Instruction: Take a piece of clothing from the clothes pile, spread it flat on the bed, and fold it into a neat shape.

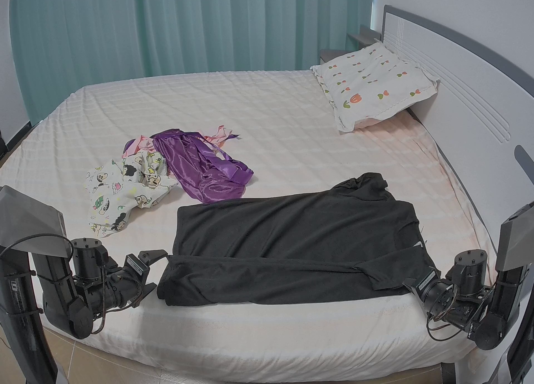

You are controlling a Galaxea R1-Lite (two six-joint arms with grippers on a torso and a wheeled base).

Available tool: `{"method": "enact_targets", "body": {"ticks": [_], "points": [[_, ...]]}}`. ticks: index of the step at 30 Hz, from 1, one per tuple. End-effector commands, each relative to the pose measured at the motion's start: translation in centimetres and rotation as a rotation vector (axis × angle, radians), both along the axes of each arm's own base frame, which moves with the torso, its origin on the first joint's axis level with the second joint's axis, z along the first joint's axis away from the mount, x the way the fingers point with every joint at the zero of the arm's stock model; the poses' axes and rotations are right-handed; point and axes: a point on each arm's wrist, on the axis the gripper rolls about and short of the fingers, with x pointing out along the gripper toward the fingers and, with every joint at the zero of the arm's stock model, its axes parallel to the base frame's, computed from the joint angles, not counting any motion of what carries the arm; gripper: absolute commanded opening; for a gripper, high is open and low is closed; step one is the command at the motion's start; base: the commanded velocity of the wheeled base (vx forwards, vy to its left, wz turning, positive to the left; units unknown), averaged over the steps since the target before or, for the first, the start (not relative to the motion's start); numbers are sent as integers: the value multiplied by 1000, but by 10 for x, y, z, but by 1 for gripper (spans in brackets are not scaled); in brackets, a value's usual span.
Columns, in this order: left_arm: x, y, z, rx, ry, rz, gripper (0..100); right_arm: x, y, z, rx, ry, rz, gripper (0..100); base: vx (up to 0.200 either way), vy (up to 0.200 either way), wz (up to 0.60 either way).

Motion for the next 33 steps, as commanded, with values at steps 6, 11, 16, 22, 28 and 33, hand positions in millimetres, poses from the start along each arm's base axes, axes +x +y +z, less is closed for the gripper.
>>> {"method": "enact_targets", "body": {"ticks": [6, 11, 16, 22, 28, 33], "points": [[0, 0, 0, 0, 0, 0, 100, -4, 0, -6, -21, 34, 4, 100, 0, 0, 0], [2, 0, 0, -1, -7, 7, 100, -4, -3, 9, -11, -44, -5, 100, 0, 0, 0], [4, 2, 1, -1, -12, 22, 100, -3, -10, 24, 4, -111, -32, 100, 40, 0, 0], [1, 3, 2, 0, -8, 23, 100, -1, -8, 17, 0, -87, -26, 100, 200, 0, 0], [1, 2, 1, 4, -6, 19, 100, -2, -8, 17, 0, -85, -20, 100, 67, 0, 0], [1, 2, 1, 3, -6, 18, 100, -1, -8, 16, 1, -84, -17, 100, 0, 0, 0]]}}
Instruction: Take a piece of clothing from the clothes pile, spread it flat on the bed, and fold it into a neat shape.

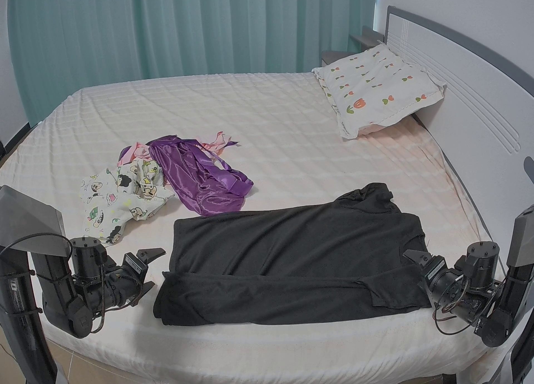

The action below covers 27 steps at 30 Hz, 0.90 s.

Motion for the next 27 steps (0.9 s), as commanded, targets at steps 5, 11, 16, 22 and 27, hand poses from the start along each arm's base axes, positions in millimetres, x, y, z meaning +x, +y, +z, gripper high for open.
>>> {"method": "enact_targets", "body": {"ticks": [5, 11, 16, 22, 27], "points": [[0, 0, -1, 0, 2, -2, 100, -2, -1, -1, -2, 7, 1, 100, 0, 0, 0], [1, -1, -1, 0, -1, -8, 100, -3, 0, -1, -1, 7, 4, 100, 0, -167, 0], [0, -1, 0, 2, 0, -6, 100, -2, 0, -4, -4, 17, 5, 100, 0, -160, 0], [0, 2, 11, 16, -55, 34, 100, -2, 0, -4, -6, 22, 5, 100, 0, 0, 0], [5, 5, 30, 55, -150, 72, 100, -3, 0, -3, -5, 19, 4, 100, 0, 0, 0]]}}
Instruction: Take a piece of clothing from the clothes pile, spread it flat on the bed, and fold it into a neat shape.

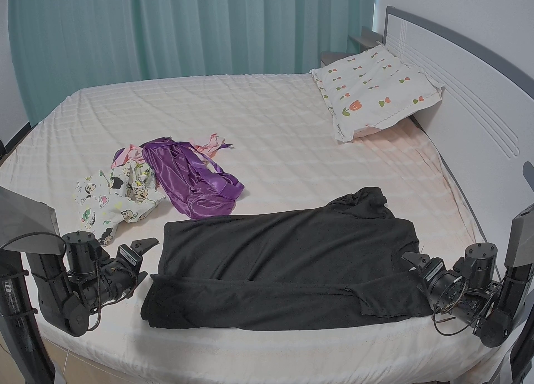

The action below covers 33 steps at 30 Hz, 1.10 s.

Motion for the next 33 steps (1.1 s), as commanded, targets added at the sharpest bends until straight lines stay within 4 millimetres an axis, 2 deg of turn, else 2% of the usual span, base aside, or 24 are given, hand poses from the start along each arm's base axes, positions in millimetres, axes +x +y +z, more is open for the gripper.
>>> {"method": "enact_targets", "body": {"ticks": [1, 7, 12, 17, 21, 23, 25, 29, 33], "points": [[7, 5, 17, 39, -93, 17, 100, -3, -1, 0, -1, 4, -1, 100, 0, 0, 0], [26, 13, 21, 132, -138, 10, 100, -4, 0, -1, 0, 7, 4, 100, 0, 0, 0], [68, 11, 28, 291, -124, -51, 100, -7, 8, -2, 5, 18, 38, 100, 0, 0, 0], [86, 10, 29, 310, -110, -61, 100, -9, 12, -1, 7, 19, 48, 100, 0, 0, 0], [100, 9, 19, 418, -104, -118, 100, -10, 16, -3, 14, 34, 60, 100, 0, 0, 0], [104, 6, 16, 430, -108, -126, 100, -11, 17, -3, 21, 41, 62, 100, 0, 0, 0], [107, -6, 13, 430, -116, -160, 100, -11, 17, -5, 25, 51, 63, 100, 0, 0, 0], [118, -19, 8, 435, -137, -192, 100, -12, 18, -5, 26, 53, 71, 100, 0, 0, 0], [129, -22, 3, 443, -149, -197, 100, -12, 19, -5, 24, 55, 75, 100, 0, 0, 0]]}}
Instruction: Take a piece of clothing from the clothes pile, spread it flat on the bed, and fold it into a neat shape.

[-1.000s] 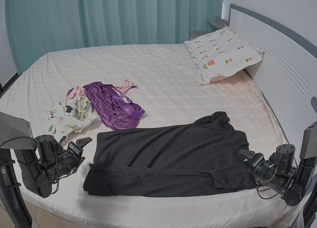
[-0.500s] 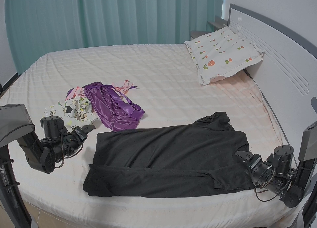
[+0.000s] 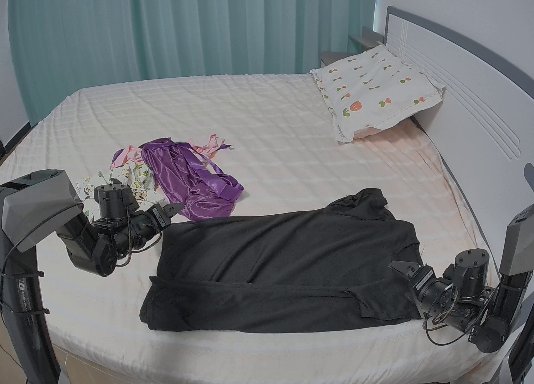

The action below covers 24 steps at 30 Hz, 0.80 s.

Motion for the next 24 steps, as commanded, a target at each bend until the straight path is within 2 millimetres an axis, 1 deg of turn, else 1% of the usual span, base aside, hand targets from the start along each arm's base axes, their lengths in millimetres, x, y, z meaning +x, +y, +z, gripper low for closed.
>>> {"method": "enact_targets", "body": {"ticks": [1, 3, 4, 6, 16, 18, 19, 24], "points": [[13, -6, -16, 20, 13, -16, 100, -4, 0, -3, -10, 21, 8, 100, 0, 0, 0], [15, -6, -18, 44, 10, -15, 100, -4, 0, -3, -11, 24, 8, 100, 0, 0, 0], [19, -5, -23, 83, 5, 1, 100, -4, 0, -5, -13, 30, 8, 100, 0, 0, 0], [22, -5, -24, 92, 3, 16, 100, -4, 0, -6, -14, 36, 7, 100, 0, 0, 0], [21, -6, -27, 97, 15, 12, 100, -4, 0, -6, -15, 35, 6, 100, 0, 0, 0], [21, -9, -27, 96, 13, 7, 100, -4, 0, -6, -14, 36, 5, 100, 0, 0, 0], [20, -11, -27, 96, 16, 3, 0, -4, 0, -6, -14, 36, 4, 100, 0, 0, 0], [20, -10, -26, 98, 13, 9, 0, -3, 0, -7, -19, 34, 2, 100, 0, 0, 0]]}}
